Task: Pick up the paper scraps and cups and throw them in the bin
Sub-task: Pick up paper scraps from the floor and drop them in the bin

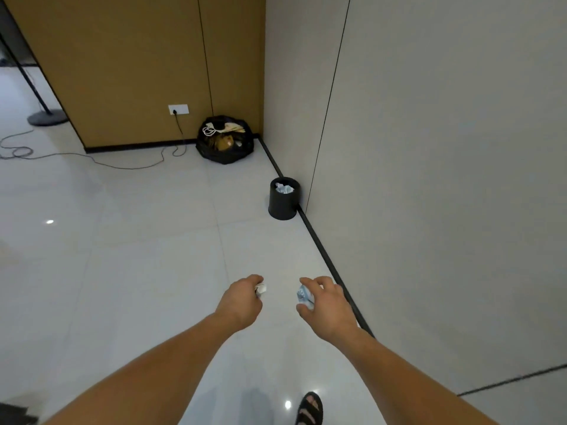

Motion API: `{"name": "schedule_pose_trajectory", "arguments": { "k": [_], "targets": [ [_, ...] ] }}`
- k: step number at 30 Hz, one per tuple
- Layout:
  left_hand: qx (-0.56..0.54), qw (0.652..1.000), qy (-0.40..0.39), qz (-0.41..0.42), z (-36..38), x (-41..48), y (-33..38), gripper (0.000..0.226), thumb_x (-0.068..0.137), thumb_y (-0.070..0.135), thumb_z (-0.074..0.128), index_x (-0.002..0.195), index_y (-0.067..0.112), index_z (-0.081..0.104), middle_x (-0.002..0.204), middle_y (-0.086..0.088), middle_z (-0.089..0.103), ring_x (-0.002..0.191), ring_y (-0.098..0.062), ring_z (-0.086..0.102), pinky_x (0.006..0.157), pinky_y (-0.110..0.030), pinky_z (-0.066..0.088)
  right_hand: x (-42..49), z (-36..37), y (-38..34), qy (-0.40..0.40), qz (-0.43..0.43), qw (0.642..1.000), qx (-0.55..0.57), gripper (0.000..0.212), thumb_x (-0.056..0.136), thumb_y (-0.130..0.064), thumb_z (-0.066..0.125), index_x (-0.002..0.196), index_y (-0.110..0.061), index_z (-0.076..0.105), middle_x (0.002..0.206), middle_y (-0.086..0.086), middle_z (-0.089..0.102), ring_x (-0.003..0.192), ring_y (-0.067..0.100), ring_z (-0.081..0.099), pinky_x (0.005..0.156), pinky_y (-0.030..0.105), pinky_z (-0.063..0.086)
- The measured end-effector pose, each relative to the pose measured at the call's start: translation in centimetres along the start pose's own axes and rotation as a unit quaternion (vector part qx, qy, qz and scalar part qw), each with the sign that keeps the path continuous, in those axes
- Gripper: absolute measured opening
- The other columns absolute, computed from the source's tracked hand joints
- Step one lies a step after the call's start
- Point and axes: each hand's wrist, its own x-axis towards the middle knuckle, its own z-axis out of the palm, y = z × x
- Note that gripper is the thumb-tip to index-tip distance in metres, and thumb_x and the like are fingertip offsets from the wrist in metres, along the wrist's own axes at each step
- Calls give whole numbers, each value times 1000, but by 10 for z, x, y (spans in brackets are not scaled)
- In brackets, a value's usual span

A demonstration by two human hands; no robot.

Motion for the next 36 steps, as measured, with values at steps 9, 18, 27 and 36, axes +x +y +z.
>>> {"name": "schedule_pose_trajectory", "arguments": {
  "k": [9, 18, 27, 36],
  "targets": [
    [-4, 999, 24, -44, -42, 164, 64, 46, 93, 13, 49, 138, 18, 45, 131, -8, 56, 115, -26, 56, 95, -33, 46, 198, -59, 37, -34, -52, 998, 1, 54, 91, -42, 52, 143, -39, 37, 139, -5, 35, 122, 20, 36, 93, 32, 44],
    [-4, 999, 14, -43, -86, 380, 72, 47, 93, 13, 50, 139, 19, 45, 131, -7, 56, 116, -24, 56, 97, -30, 45, 411, -71, 56, -52, -45, 997, -24, 55, 92, -44, 51, 144, -38, 35, 139, -5, 36, 122, 21, 36, 96, 31, 42],
    [-18, 999, 4, -34, -156, 567, 96, 49, 91, 7, 51, 138, 19, 46, 127, -10, 57, 110, -27, 58, 92, -33, 49, 602, -95, 53, -62, -14, 998, -16, 56, 91, -44, 51, 145, -36, 36, 141, -4, 36, 123, 22, 36, 97, 32, 43],
    [-14, 996, -26, -87, -164, 790, 93, 44, 92, 12, 49, 136, 17, 47, 126, -7, 59, 112, -23, 57, 93, -26, 46, 831, -60, 87, -130, -22, 991, 7, 60, 92, -42, 52, 148, -33, 33, 140, -3, 36, 124, 21, 35, 102, 31, 39]
  ]
}}
